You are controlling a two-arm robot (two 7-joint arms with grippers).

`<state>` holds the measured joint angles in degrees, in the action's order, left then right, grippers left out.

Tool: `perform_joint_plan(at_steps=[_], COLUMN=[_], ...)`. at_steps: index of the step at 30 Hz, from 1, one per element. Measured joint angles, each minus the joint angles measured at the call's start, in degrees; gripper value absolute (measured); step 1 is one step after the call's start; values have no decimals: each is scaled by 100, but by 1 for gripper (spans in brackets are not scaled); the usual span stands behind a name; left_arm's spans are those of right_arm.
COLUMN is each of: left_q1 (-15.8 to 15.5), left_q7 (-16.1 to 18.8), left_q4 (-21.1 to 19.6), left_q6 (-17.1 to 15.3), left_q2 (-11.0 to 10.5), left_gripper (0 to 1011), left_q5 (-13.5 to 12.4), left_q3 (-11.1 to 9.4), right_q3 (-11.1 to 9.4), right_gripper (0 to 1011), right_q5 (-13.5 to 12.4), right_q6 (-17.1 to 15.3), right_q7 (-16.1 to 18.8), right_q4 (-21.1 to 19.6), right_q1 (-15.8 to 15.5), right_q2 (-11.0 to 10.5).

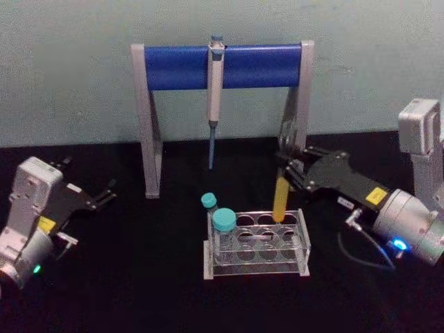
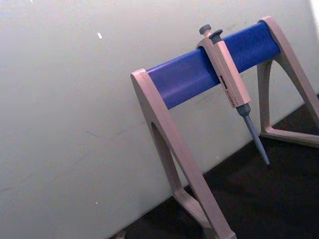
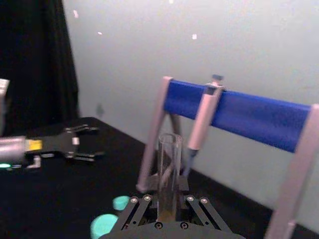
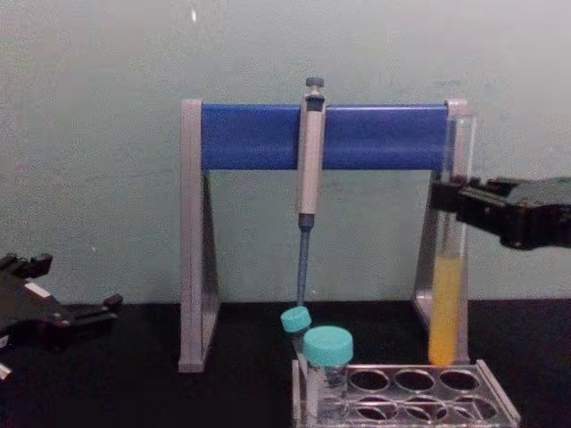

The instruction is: Pick up the test tube from the test tube rack, shake it, then place it back into the test tube rack.

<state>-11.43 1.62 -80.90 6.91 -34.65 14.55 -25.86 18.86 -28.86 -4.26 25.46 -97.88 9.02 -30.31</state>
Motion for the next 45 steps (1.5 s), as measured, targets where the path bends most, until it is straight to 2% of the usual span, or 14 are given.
perform_joint_plan(at_steps=[6,11,17,23,35,45], left_q1=[0,0,0,0,0,0], left_q7=[0,0,0,0,0,0], left_q4=[0,0,0,0,0,0], left_q6=[0,0,0,0,0,0], left_q2=[0,0,0,0,0,0], left_gripper=[1001,1001,1001,1001,1001,1001], left_q5=[0,0,0,0,0,0], left_q3=[0,0,0,0,0,0], right_q3=[161,303,322,269,166,77], right_gripper=[229,229,229,228,229,229], right_q5=[-118,-117,-51,41,163,80], right_q6=[2,99,171,149,91,-83], right_q7=[129,130,-6,-144,-245,-157], right_q4=[67,311,585,685,565,109], right_q1=[108,392,672,755,636,234], right_q2=[122,324,481,497,401,167])
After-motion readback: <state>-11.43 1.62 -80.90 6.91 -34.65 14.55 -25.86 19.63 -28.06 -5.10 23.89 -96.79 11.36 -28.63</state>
